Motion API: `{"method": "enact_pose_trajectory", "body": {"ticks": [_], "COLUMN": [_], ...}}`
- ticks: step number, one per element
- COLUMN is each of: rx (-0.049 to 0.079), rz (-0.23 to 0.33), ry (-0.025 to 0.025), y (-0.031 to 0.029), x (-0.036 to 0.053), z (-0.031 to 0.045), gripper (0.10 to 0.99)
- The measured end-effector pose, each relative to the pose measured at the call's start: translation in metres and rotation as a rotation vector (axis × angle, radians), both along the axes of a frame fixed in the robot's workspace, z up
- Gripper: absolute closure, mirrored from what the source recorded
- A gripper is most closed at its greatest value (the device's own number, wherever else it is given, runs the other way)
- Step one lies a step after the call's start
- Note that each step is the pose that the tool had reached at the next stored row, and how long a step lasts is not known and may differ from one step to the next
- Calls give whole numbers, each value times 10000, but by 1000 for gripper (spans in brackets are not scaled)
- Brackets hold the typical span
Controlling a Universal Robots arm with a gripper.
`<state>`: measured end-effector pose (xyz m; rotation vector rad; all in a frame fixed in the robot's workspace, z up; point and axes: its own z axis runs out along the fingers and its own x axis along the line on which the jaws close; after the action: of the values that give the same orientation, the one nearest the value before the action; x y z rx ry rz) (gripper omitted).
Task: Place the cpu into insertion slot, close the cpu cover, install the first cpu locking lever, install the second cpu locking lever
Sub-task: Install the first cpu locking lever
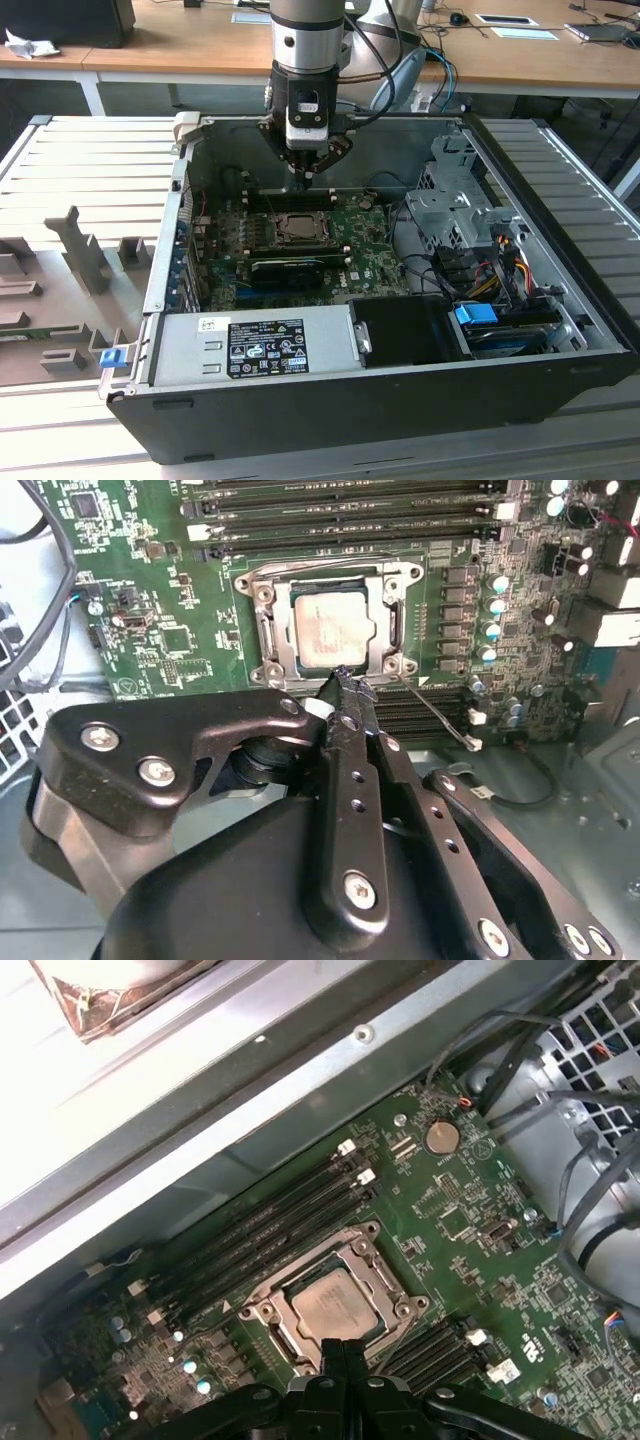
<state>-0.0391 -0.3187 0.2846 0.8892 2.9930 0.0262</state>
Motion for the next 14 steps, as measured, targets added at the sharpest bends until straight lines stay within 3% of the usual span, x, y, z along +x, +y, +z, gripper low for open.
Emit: {"method": "enact_pose_trajectory", "body": {"ticks": [14], "rx": [1], "rz": [1431], "ry": [0], "y": [0], "x": [0], "z": [0], "gripper": [980]}}
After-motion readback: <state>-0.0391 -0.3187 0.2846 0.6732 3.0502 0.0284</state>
